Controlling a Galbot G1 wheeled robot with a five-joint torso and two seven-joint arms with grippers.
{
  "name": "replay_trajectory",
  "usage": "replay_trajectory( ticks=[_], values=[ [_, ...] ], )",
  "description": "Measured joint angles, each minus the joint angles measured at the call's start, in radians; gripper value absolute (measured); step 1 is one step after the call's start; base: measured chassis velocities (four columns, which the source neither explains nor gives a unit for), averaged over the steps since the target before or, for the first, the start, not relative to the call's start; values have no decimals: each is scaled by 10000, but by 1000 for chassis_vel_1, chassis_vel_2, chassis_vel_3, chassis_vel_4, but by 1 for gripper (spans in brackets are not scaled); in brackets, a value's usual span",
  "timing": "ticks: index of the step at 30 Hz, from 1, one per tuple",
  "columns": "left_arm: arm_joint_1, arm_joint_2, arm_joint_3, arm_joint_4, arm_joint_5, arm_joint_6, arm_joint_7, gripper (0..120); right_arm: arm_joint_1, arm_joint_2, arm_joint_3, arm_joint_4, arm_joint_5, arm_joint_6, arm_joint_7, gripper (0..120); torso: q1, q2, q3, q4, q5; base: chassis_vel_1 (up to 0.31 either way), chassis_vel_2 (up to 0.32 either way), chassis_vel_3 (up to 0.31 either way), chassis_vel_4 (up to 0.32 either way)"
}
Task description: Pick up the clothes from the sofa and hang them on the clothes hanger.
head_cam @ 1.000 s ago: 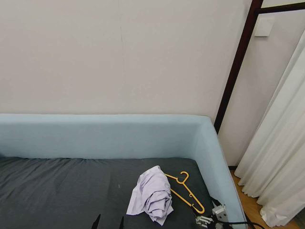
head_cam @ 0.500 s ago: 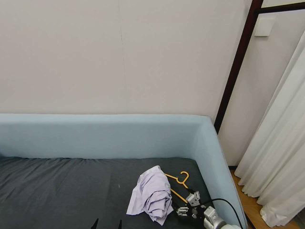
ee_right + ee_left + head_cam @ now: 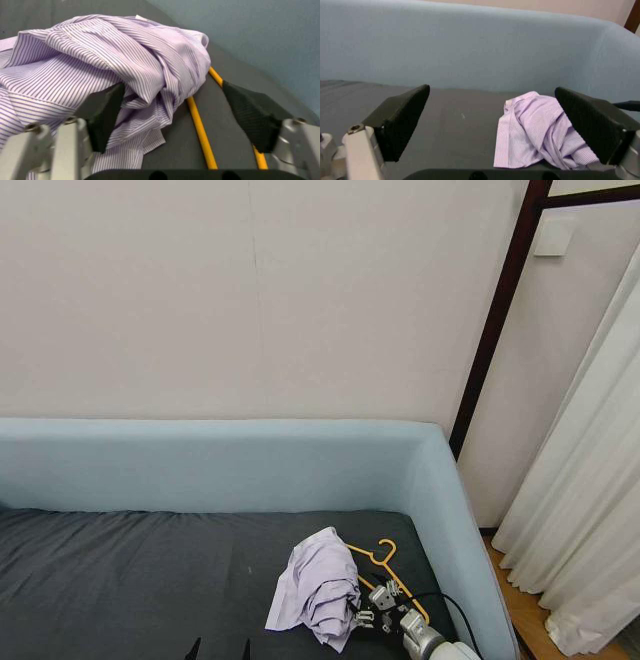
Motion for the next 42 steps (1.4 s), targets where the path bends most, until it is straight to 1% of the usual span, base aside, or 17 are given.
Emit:
replay_trajectory(
  ticks=[4,5,6,8,9,12,13,18,19,21,30,31,33,34,38,39,42],
  values=[
    [0,-3,0,0,0,-1,0,99,10,13,-14,-28,-3,11,1,71,0,0,0,1,0,0,0,0,0],
    [0,-5,-1,0,-1,-1,-1,99,21,23,-26,-50,-5,21,1,61,0,0,0,0,-1,0,0,0,0],
    [0,-11,-2,0,-4,-2,-4,99,45,50,-49,-109,-17,45,3,56,0,0,0,0,0,0,0,0,0],
    [-1,-19,-8,0,-6,-5,-5,99,81,93,-78,-188,-39,85,5,51,0,0,0,0,0,0,0,0,0],
    [-1,-19,-8,0,-6,-5,-5,99,81,93,-78,-188,-39,85,5,51,0,0,0,0,0,0,0,0,0],
    [5,-46,-41,-12,-17,-18,-14,99,131,212,-90,-366,-116,162,5,32,0,0,0,1,1,0,0,0,0],
    [5,-46,-41,-12,-17,-18,-14,99,131,212,-90,-366,-116,162,5,32,0,0,0,1,1,0,0,0,0],
    [14,-130,-62,12,-24,-83,-24,99,-31,480,69,-447,-329,181,217,10,0,0,0,0,2,0,0,0,0],
    [14,-130,-62,12,-24,-83,-24,99,-31,480,69,-447,-329,181,217,10,0,0,0,0,2,0,0,0,0],
    [16,-162,-41,68,-25,-98,-24,99,-109,499,91,-350,-340,179,276,1,0,0,0,0,1,0,0,0,0],
    [3,-222,-28,104,-25,-160,-23,99,-392,241,153,536,76,-37,444,0,-1,0,0,0,1,0,0,0,0],
    [-6,-224,-28,117,-25,-167,-24,99,-452,154,248,1028,207,-162,574,0,-1,0,0,0,3,0,0,0,0],
    [-12,-228,-27,112,-25,-174,-24,99,-505,-84,553,2651,577,-851,1048,0,-1,0,0,0,2,0,0,0,0],
    [-12,-228,-27,112,-25,-174,-24,99,-505,-84,553,2651,577,-851,1048,0,-1,0,0,0,2,0,0,0,0],
    [-19,-197,-10,82,-25,-179,-24,99,196,-581,1058,5080,2046,-1994,1802,0,-2,1,-1,0,-1,0,0,0,0],
    [-19,-197,-10,82,-25,-179,-24,99,196,-581,1058,5080,2046,-1994,1802,0,-2,1,-1,0,-1,0,0,0,0],
    [-21,-186,6,-1,-7,-182,-19,99,1315,-888,1544,6151,3636,-2692,2229,0,-2,2,0,2,1,0,0,0,0]
  ],
)
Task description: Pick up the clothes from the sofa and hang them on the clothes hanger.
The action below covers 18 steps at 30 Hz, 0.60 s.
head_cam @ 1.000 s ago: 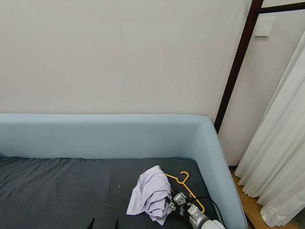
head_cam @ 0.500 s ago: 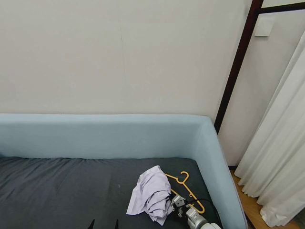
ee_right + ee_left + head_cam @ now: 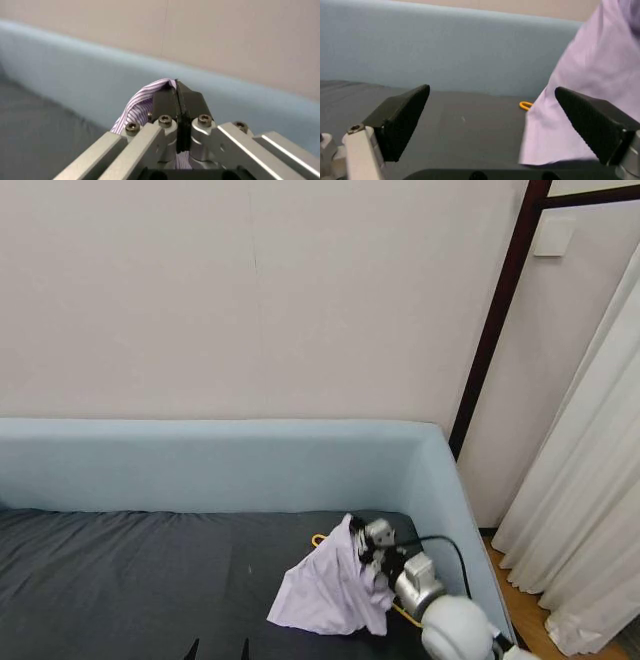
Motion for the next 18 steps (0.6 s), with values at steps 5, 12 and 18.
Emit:
replay_trajectory(
  ticks=[5,12,18],
  values=[
    [2,94,3,-152,28,-1,10,99,1072,-621,487,895,1546,-546,489,0,0,0,0,2,0,0,0,0,0],
    [-2,233,65,-287,144,-1,20,99,303,-1763,1861,2171,2976,-794,844,0,0,0,0,-5,4,0,0,0,0],
    [-7,310,176,-318,241,-2,33,99,-1579,-2771,3043,3694,3411,-828,1280,0,-1,1,-1,-5,1,0,0,0,0]
  ],
)
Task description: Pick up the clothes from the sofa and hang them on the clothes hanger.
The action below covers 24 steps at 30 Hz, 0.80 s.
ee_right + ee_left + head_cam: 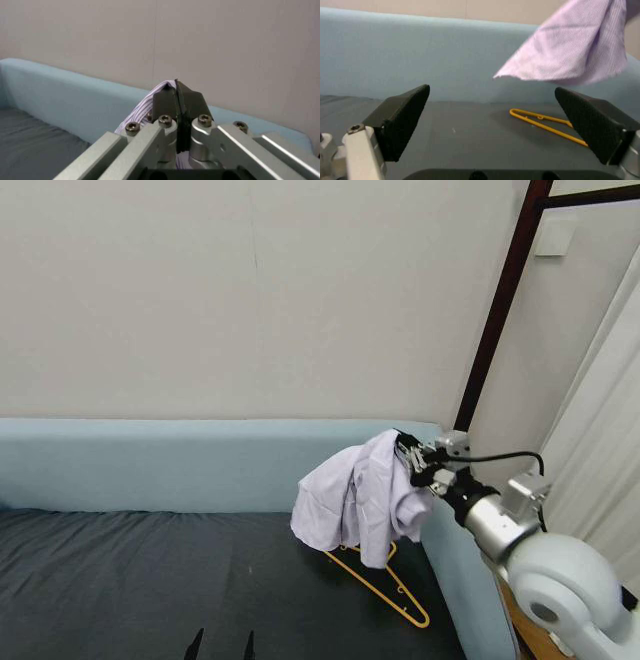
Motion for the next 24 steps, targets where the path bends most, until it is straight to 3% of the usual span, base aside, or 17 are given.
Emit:
replay_trajectory(
  ticks=[6,10,14,15,19,20,24],
  values=[
    [-6,96,-20,0,-28,-4,2,99,-403,-154,86,501,572,-305,658,0,1,0,0,3,-2,0,0,0,0],
    [-7,122,-132,17,-122,-61,0,98,-143,256,-644,-26,632,-496,706,0,0,0,0,1,-2,0,0,0,0],
    [-8,44,-234,202,-209,-129,-6,97,1998,1985,-3657,-2945,531,-659,828,0,2,-2,2,6,0,0,0,0,0],
    [-8,44,-234,202,-209,-129,-6,97,1998,1985,-3657,-2945,531,-659,828,0,2,-2,2,6,0,0,0,0,0],
    [-16,-82,-306,391,-265,-148,-15,97,3667,4075,-5824,-5583,-173,-520,770,0,3,-2,3,9,-7,0,0,0,0],
    [-16,-82,-306,391,-265,-148,-15,97,3667,4075,-5824,-5583,-173,-520,770,0,3,-2,3,9,-7,0,0,0,0],
    [-13,-222,-357,516,-274,-205,-22,97,4712,6005,-7123,-8211,-818,-168,865,0,3,-2,3,3,-7,0,0,0,0]
  ],
)
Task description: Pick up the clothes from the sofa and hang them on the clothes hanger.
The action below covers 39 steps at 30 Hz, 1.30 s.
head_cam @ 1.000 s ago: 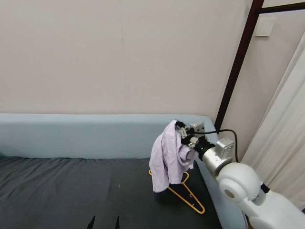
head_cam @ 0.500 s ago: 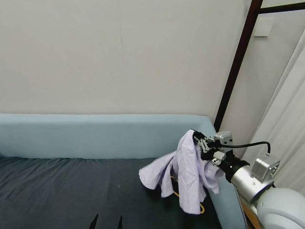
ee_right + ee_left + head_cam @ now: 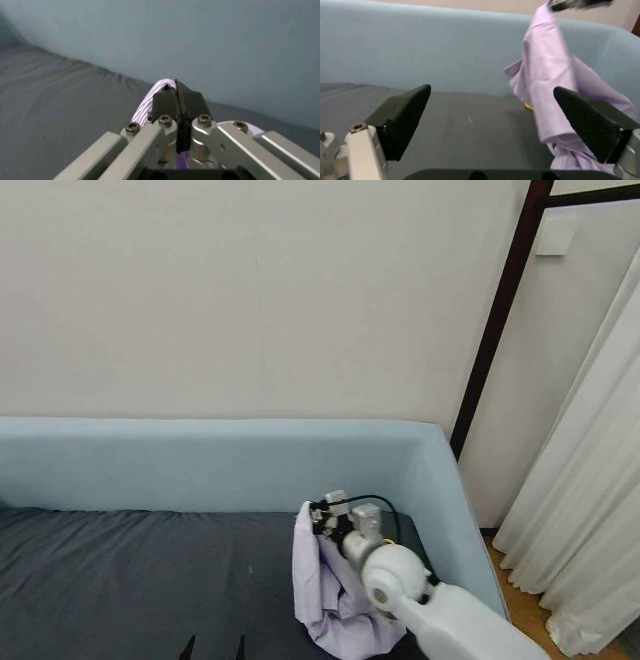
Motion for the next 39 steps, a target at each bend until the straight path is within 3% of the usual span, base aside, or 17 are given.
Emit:
replay_trajectory(
  ticks=[1,4,8,14,16,18,20,25,29,33,39],
  values=[
    [0,0,0,0,0,0,0,97,0,0,0,0,0,0,0,0,0,0,0,0,0,0,0,0,0],
    [12,-36,-21,48,-1,-22,2,97,140,1010,-510,-991,-474,287,-54,0,0,0,0,2,2,0,0,0,0],
    [52,-44,-53,44,-6,-67,0,97,29,1222,-840,-1291,-905,404,-272,0,0,1,-2,3,4,0,0,0,0],
    [104,-61,-77,98,-77,-305,-32,97,-883,116,-1104,-1512,-2168,675,-984,0,-1,0,-1,-10,5,0,0,0,0],
    [104,-54,-75,107,-104,-328,-21,97,-1089,-100,-1045,-1466,-2439,772,-1130,0,0,0,-1,0,13,0,0,0,0],
    [101,-13,-77,155,-172,-347,-77,97,-1676,-887,-715,-1205,-2962,935,-1395,0,-2,1,-2,-6,5,0,0,0,0],
    [92,-1,-75,160,-180,-348,-78,97,-1789,-1043,-634,-1102,-3024,946,-1430,0,-1,0,-1,-6,6,0,0,0,0],
    [-51,103,-32,153,-348,-264,-159,97,-2728,-2939,511,658,-3701,400,-1649,0,-2,1,-3,1,8,0,0,0,0],
    [-66,105,9,106,-408,-222,-164,97,-3292,-3801,1212,767,-4881,430,-2117,0,-2,2,-3,-2,9,0,0,0,0],
    [-46,87,73,107,-411,-218,-164,97,-3815,-3891,1773,382,-5430,598,-2495,2,-2,1,-2,-1,13,0,0,0,0],
    [-37,124,126,148,-408,-203,-179,97,-4851,-3894,2954,1068,-5566,314,-2241,25,-2,1,-2,3,7,0,0,0,0]
  ],
)
